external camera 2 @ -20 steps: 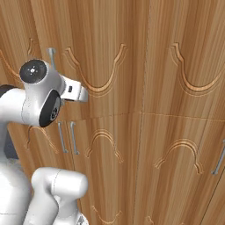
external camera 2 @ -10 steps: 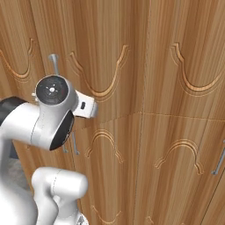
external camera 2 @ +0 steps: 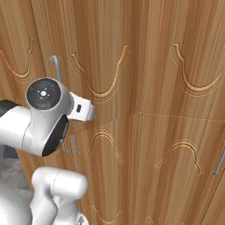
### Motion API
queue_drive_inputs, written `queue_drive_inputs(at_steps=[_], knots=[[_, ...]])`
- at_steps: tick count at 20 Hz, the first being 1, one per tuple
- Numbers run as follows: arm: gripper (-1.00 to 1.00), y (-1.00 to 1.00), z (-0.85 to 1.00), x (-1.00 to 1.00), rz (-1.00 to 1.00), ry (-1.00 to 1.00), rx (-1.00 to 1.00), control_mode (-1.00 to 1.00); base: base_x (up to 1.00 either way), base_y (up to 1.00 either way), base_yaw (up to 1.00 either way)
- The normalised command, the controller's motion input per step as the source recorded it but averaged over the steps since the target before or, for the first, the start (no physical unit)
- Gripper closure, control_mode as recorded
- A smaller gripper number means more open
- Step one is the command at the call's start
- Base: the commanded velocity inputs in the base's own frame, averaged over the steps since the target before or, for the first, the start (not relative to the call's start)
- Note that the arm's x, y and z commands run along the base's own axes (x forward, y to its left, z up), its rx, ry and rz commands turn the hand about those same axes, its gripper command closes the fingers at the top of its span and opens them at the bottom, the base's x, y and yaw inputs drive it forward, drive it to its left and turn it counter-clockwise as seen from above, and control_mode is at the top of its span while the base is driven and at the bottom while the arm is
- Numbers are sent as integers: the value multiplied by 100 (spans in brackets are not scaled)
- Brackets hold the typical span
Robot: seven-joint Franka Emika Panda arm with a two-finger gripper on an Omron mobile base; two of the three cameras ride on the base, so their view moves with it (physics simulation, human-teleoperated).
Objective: Retrieve the tupperware from the cabinet, then place the raw meat into the tupperware to avoid contamination.
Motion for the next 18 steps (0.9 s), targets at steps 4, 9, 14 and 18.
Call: queue_drive_inputs(at_steps=[4, 9, 14, 18], knots=[[-100, -1, 26, -80, -6, -9, -7, -100, 0, 0, 0], [-100, 12, 28, -81, -6, -7, -11, -100, 0, 0, 0], [-100, 61, 37, -33, -3, 2, -27, -100, 0, 0, 0], [-100, 80, 29, 0, 0, 13, -44, -100, 0, 0, 0]])
